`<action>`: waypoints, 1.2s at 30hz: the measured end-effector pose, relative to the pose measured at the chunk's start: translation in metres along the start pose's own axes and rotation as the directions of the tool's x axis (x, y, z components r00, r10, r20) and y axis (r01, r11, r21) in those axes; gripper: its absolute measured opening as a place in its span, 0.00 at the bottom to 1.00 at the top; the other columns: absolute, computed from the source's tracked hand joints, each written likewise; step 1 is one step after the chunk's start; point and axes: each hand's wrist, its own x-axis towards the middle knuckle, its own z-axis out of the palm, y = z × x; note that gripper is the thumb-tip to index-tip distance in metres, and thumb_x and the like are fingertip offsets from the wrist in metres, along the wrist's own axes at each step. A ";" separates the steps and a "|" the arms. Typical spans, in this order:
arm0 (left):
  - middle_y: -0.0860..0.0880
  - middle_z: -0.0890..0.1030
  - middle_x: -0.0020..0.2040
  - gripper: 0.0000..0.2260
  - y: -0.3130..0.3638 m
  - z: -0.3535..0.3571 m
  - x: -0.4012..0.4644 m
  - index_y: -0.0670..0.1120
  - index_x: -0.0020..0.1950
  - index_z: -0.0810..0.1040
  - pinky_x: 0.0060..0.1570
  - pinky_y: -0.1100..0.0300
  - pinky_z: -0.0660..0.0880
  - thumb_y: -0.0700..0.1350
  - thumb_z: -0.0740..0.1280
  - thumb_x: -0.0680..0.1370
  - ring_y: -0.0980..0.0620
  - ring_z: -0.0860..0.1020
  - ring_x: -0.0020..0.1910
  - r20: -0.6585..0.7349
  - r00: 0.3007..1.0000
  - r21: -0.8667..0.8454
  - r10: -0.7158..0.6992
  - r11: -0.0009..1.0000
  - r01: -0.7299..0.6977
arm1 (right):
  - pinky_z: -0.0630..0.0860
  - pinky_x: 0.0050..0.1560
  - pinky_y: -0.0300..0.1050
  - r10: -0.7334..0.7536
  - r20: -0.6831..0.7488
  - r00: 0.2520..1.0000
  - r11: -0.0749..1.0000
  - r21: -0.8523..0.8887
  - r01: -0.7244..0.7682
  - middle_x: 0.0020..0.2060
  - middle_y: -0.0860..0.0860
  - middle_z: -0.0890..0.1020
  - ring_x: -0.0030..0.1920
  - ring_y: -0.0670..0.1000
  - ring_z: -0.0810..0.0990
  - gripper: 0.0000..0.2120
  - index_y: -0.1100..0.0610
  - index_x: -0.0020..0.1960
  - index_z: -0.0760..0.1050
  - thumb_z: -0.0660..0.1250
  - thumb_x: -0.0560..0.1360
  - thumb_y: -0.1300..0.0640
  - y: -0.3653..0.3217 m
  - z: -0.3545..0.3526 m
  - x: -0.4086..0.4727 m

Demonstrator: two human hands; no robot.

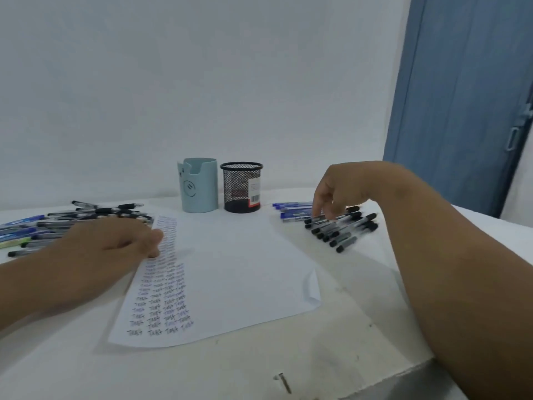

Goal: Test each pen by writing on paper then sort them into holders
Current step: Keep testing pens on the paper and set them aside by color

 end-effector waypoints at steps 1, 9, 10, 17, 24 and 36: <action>0.66 0.81 0.43 0.14 -0.001 0.001 0.000 0.61 0.46 0.83 0.45 0.58 0.69 0.63 0.60 0.75 0.69 0.76 0.43 -0.016 1.000 -0.014 0.007 1.000 -0.007 | 0.74 0.51 0.42 0.015 0.017 1.000 1.000 -0.009 -0.015 0.34 0.37 0.85 0.43 0.39 0.79 0.16 0.43 0.45 0.86 0.73 0.71 0.65 0.001 0.001 0.001; 0.57 0.80 0.39 0.28 -0.012 -0.003 0.004 0.56 0.48 0.82 0.48 0.56 0.76 0.75 0.55 0.71 0.57 0.79 0.41 0.040 0.999 0.155 0.029 0.987 -0.035 | 0.75 0.46 0.38 -0.070 -0.074 0.995 0.996 -0.061 0.065 0.48 0.43 0.85 0.44 0.41 0.80 0.16 0.48 0.51 0.85 0.70 0.73 0.67 -0.019 0.005 0.005; 0.56 0.81 0.40 0.29 -0.010 -0.005 0.004 0.54 0.48 0.82 0.49 0.55 0.77 0.75 0.54 0.71 0.56 0.79 0.42 0.056 0.998 0.145 0.025 0.989 -0.033 | 0.74 0.42 0.35 -0.119 -0.119 0.986 0.993 -0.015 0.118 0.47 0.44 0.85 0.40 0.38 0.80 0.16 0.49 0.51 0.85 0.67 0.74 0.67 -0.028 0.008 0.006; 0.56 0.84 0.42 0.11 -0.001 -0.032 0.009 0.50 0.45 0.84 0.49 0.57 0.74 0.53 0.66 0.80 0.57 0.80 0.44 -0.064 0.998 0.014 -0.012 1.000 0.012 | 0.72 0.44 0.27 -0.517 -0.266 0.814 0.815 0.136 0.562 0.37 0.36 0.79 0.40 0.37 0.78 0.06 0.48 0.52 0.84 0.70 0.78 0.56 -0.136 0.055 -0.001; 0.57 0.81 0.47 0.10 -0.065 -0.088 0.012 0.55 0.45 0.84 0.35 0.69 0.70 0.40 0.68 0.79 0.54 0.80 0.43 -0.208 0.957 0.105 -0.203 0.968 0.228 | 0.68 0.51 0.31 -0.642 -0.283 0.713 0.720 0.099 0.687 0.54 0.39 0.78 0.52 0.40 0.74 0.11 0.46 0.60 0.79 0.67 0.79 0.47 -0.190 0.094 0.005; 0.50 0.79 0.62 0.10 -0.150 -0.100 0.002 0.52 0.59 0.78 0.53 0.61 0.66 0.42 0.61 0.82 0.51 0.74 0.57 -0.160 0.856 0.162 -0.492 0.842 0.515 | 0.70 0.57 0.37 -0.689 -0.319 0.651 0.672 0.054 0.738 0.49 0.36 0.79 0.54 0.39 0.75 0.08 0.44 0.55 0.80 0.64 0.80 0.44 -0.189 0.120 0.020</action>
